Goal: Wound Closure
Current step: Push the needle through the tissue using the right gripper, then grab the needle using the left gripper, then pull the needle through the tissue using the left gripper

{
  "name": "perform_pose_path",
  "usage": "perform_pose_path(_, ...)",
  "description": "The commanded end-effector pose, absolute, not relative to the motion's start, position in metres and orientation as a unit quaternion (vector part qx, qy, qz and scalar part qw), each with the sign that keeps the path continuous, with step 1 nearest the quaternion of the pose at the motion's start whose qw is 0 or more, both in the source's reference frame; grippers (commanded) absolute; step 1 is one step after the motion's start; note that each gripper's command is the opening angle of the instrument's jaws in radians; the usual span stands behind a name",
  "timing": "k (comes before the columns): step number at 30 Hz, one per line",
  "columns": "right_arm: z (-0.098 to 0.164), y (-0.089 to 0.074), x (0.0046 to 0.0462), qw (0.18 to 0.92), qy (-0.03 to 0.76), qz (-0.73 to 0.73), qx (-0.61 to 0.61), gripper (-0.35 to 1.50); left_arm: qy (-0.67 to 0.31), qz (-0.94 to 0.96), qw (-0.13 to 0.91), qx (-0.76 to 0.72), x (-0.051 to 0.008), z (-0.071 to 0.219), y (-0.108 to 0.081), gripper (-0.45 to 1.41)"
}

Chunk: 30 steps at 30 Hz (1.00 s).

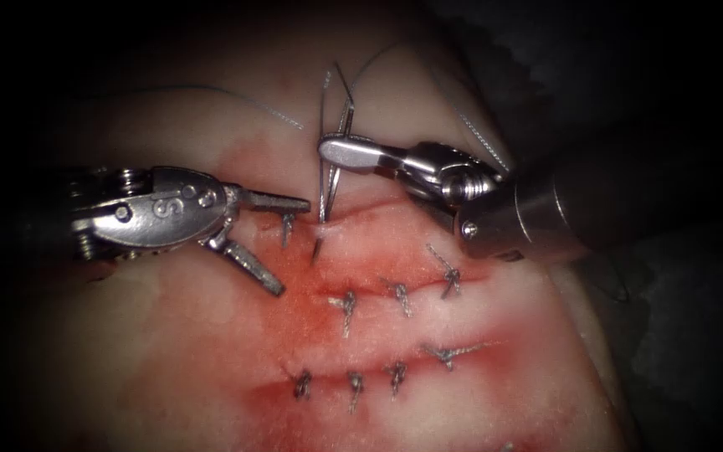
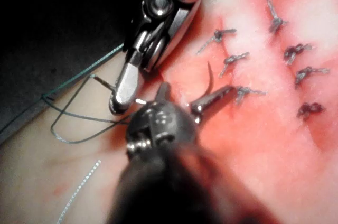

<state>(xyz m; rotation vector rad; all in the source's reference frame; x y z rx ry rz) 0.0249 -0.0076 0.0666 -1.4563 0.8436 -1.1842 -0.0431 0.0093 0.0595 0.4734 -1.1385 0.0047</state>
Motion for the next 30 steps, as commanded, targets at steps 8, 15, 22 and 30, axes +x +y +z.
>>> perform_pose_path(8,0.0669,-0.008,0.0258,0.515,0.352,-0.491,-0.608,-0.35,-0.538,0.017,0.816,0.212,-0.046,0.0618,0.0082,0.43)
perform_pose_path(15,0.0671,-0.0082,0.0257,0.515,0.341,-0.493,-0.613,-0.35,-0.54,0.01,0.812,0.222,-0.0458,0.0618,0.0079,-0.45)
perform_pose_path(22,0.0679,-0.009,0.0258,0.348,0.034,-0.644,-0.68,1.21,-0.562,-0.078,0.776,0.274,-0.0457,0.0613,0.0085,-0.45)
perform_pose_path(30,0.0664,-0.0081,0.0247,0.269,-0.107,-0.691,-0.662,1.28,-0.55,-0.351,0.605,0.456,-0.0492,0.0614,0.0093,-0.45)
